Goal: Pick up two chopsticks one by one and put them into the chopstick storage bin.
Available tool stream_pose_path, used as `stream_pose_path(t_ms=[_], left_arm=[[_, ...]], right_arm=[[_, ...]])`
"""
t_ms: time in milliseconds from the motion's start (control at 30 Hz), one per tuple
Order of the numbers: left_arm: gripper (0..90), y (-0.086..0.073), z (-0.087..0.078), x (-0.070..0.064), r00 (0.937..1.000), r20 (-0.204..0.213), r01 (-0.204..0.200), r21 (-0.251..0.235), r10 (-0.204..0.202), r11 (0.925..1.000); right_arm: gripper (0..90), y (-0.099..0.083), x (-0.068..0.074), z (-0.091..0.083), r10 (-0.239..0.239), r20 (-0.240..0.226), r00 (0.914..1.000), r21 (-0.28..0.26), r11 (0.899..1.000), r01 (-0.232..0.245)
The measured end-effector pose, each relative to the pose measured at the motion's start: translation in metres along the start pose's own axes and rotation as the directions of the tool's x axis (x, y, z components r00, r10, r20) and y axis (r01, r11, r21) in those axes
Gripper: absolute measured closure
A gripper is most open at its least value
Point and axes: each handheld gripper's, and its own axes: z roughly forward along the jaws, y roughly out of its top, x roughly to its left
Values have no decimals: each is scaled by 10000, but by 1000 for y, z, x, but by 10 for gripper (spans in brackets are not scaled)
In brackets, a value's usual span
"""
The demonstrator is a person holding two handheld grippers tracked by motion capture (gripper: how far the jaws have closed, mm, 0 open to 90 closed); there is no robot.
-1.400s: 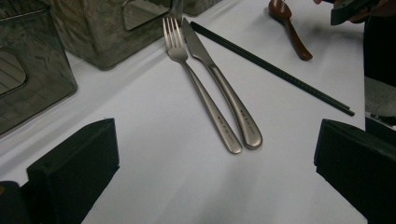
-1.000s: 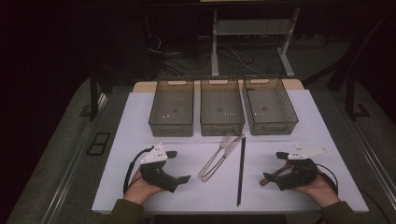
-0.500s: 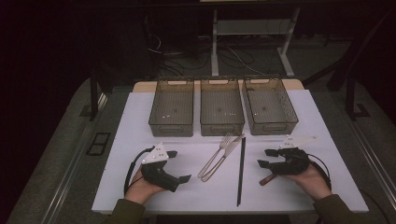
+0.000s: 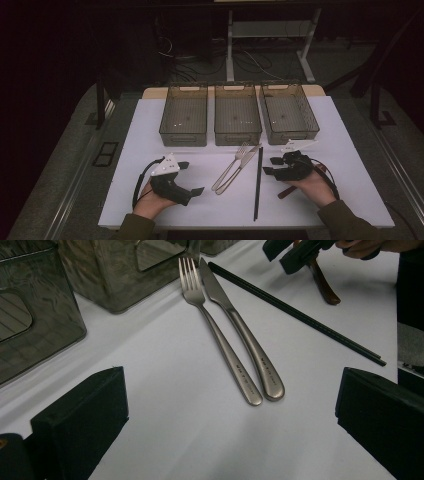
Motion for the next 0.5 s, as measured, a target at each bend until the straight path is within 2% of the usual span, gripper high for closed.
stream_pose_path(t_ms=[133, 267, 300, 400, 500], left_arm=[[0, 0, 1, 0, 10000, 20, 30, -14, -30, 10000], [0, 1, 1, -2, 10000, -35, -20, 40, 20, 10000], [0, 1, 1, -3, 10000, -38, -39, 19, 39, 10000], [0, 0, -1, -2, 10000, -39, -29, 18, 29, 10000], [0, -1, -2, -1, 10000, -73, 19, 9, -18, 10000]], right_arm=[[460, 5, 4, 11, -73, 21, 10000, 173, 9998, 73], [426, 6, 10, 20, 73, 337, 9994, 380, 9992, -85], [408, 7, 12, 24, 25, 578, 9983, 526, 9986, -55], [403, 9, 13, 26, 34, 610, 9981, 532, 9986, -66], [401, 7, 14, 30, -85, 679, 9977, 798, 9968, 30]])
